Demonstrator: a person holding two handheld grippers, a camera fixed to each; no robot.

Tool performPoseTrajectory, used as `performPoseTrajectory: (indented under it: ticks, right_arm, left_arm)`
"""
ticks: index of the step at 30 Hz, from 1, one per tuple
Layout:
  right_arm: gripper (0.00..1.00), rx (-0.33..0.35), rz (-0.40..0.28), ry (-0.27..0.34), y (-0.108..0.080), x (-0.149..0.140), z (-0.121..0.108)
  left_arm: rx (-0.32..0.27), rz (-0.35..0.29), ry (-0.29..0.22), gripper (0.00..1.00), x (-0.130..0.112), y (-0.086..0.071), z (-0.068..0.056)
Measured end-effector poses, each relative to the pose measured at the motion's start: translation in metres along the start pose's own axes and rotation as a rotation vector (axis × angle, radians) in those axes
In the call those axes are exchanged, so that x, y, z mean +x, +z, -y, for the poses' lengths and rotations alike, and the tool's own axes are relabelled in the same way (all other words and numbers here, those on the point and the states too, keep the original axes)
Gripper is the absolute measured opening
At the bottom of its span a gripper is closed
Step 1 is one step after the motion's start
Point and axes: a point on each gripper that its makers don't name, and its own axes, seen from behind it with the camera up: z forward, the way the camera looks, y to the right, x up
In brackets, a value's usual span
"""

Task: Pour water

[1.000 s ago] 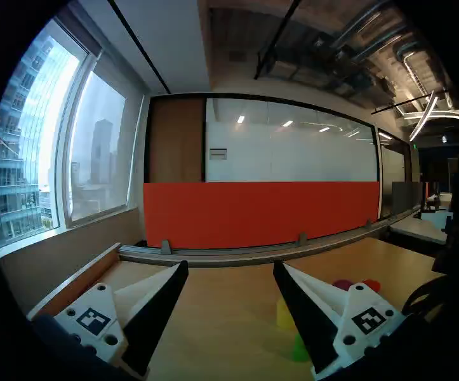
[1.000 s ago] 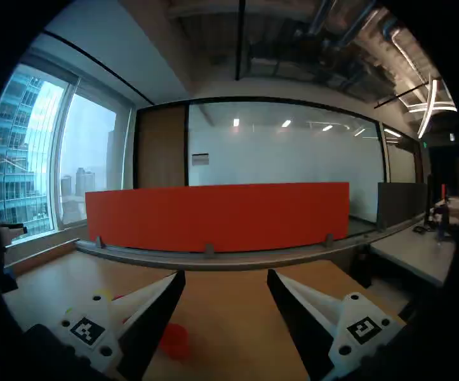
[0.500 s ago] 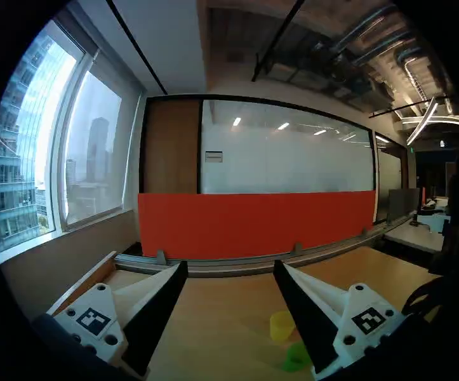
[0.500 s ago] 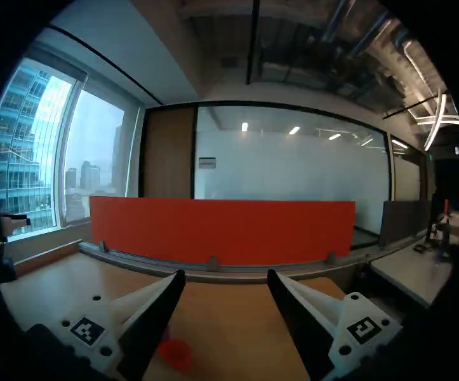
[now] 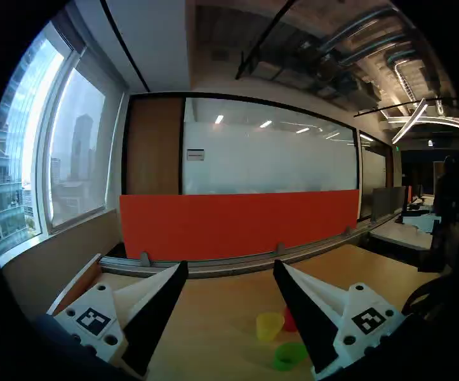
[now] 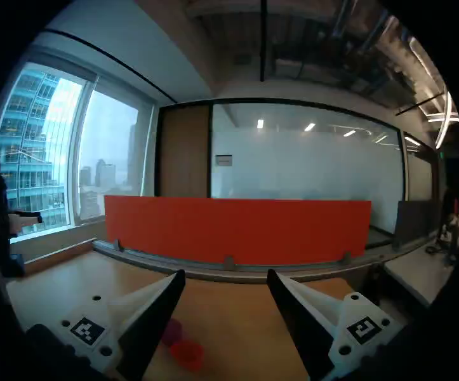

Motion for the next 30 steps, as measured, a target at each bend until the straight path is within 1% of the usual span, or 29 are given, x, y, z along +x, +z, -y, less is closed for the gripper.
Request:
performPoseTrajectory:
  ticks: [9, 16, 18, 21, 27, 30]
  right_arm:
    - [1.0, 0.184, 0.005, 0.008, -0.006, 0.004, 0.032]
    - [1.0, 0.329, -0.016, -0.017, -0.018, 0.014, 0.066]
    - [1.0, 0.359, -0.023, -0.017, -0.02, 0.017, 0.073]
    - [1.0, 0.386, -0.023, -0.02, -0.02, 0.017, 0.078]
    - [1.0, 0.424, -0.019, -0.067, -0.023, 0.016, 0.087]
    - [1.0, 0.457, -0.009, -0.084, -0.026, 0.014, 0.096]
  left_arm:
    - [-0.115, -0.009, 0.019, 1.0, 0.006, -0.001, -0.02]
    - [-0.201, -0.03, -0.005, 1.0, 0.013, -0.004, -0.035]
    - [-0.229, -0.029, -0.009, 1.0, 0.013, -0.005, -0.041]
    - [-0.259, -0.026, 0.0, 1.0, 0.012, -0.006, -0.047]
    - [-0.29, -0.013, 0.033, 1.0, 0.006, -0.006, -0.054]
    - [-0.313, -0.009, 0.035, 1.0, 0.006, -0.007, -0.058]
